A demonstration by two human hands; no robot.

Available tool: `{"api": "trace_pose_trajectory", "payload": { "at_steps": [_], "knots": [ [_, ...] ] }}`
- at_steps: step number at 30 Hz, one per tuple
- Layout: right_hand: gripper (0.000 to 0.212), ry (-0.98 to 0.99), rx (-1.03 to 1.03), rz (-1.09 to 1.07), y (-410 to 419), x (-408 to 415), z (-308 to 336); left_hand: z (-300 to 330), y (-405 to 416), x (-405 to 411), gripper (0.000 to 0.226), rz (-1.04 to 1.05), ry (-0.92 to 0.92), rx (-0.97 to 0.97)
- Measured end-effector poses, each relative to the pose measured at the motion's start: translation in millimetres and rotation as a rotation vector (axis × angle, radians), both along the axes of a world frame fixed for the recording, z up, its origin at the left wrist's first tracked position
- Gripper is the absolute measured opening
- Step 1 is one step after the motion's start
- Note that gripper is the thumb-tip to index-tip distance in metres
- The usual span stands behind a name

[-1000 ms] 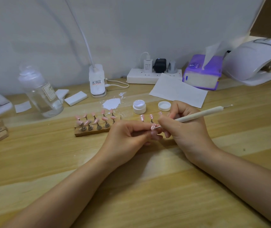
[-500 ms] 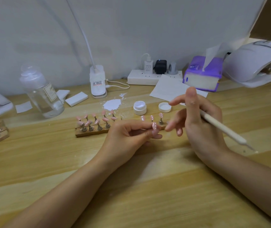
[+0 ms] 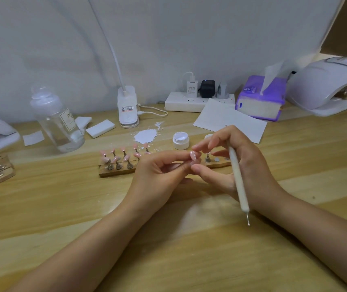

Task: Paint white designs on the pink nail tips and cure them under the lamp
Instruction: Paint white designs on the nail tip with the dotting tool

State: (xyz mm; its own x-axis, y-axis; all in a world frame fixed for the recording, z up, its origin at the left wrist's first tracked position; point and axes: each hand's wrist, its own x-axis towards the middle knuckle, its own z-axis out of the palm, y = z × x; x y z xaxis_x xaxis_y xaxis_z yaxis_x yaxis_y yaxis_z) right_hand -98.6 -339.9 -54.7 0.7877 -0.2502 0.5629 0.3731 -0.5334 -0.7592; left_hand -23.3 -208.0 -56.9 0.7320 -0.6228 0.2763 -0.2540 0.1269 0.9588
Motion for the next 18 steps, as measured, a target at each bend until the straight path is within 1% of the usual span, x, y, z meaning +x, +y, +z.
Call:
{"api": "trace_pose_trajectory", "payload": {
  "at_steps": [4, 12, 15, 18],
  "knots": [
    [0.035, -0.024, -0.017, -0.006, -0.2, 0.8, -0.3, 0.0, 0.6, 0.4, 0.019, 0.001, -0.039, 0.031],
    [0.032, -0.045, 0.004, 0.004, -0.1, 1.2, -1.4, 0.3, 0.3, -0.9, 0.019, -0.009, -0.021, 0.045],
    [0.032, -0.073, 0.07, -0.016, -1.5, 3.1, -0.5, 1.1, 0.7, -2.4, 0.019, -0.033, -0.015, 0.062],
    [0.031, -0.111, 0.191, -0.071, -10.4, 5.9, 3.3, -0.7, -0.2, -1.8, 0.017, -0.016, 0.001, 0.082]
  ]
}}
